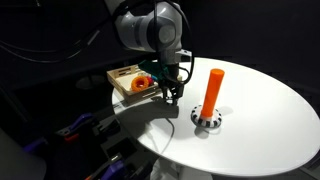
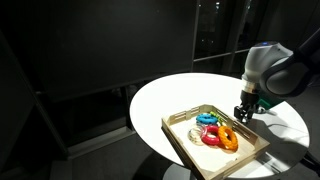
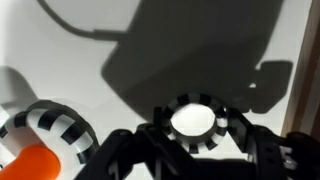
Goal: Put the black and white ring in the box.
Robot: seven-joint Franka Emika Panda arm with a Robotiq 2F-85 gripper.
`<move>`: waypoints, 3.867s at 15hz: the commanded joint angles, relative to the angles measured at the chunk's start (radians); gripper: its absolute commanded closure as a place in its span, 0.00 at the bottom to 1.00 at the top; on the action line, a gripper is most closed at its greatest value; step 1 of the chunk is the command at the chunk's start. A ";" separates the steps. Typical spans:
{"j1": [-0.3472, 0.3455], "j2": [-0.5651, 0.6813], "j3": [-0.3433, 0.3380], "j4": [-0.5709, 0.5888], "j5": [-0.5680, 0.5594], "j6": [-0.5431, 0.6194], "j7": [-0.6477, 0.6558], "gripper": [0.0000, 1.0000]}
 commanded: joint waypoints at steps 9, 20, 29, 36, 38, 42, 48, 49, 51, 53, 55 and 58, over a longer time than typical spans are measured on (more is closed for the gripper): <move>-0.048 -0.152 0.083 0.008 0.202 -0.082 -0.119 0.59; -0.065 -0.183 0.150 0.047 0.384 -0.165 -0.235 0.59; -0.066 -0.180 0.051 0.024 0.230 -0.148 -0.142 0.02; -0.057 -0.124 0.022 0.033 0.146 -0.146 -0.070 0.00; -0.052 -0.097 0.022 0.041 0.136 -0.142 -0.056 0.00; -0.040 -0.049 0.022 0.056 0.136 -0.129 -0.045 0.00; -0.026 -0.007 0.018 0.074 0.138 -0.092 -0.042 0.00; -0.022 -0.001 0.015 0.078 0.135 -0.086 -0.037 0.00; -0.017 0.010 0.010 0.087 0.134 -0.082 -0.029 0.00; -0.006 0.022 -0.002 0.096 0.127 -0.078 -0.004 0.00; 0.005 0.028 -0.015 0.103 0.119 -0.077 0.019 0.00; 0.029 0.027 -0.047 0.109 0.104 -0.095 0.092 0.00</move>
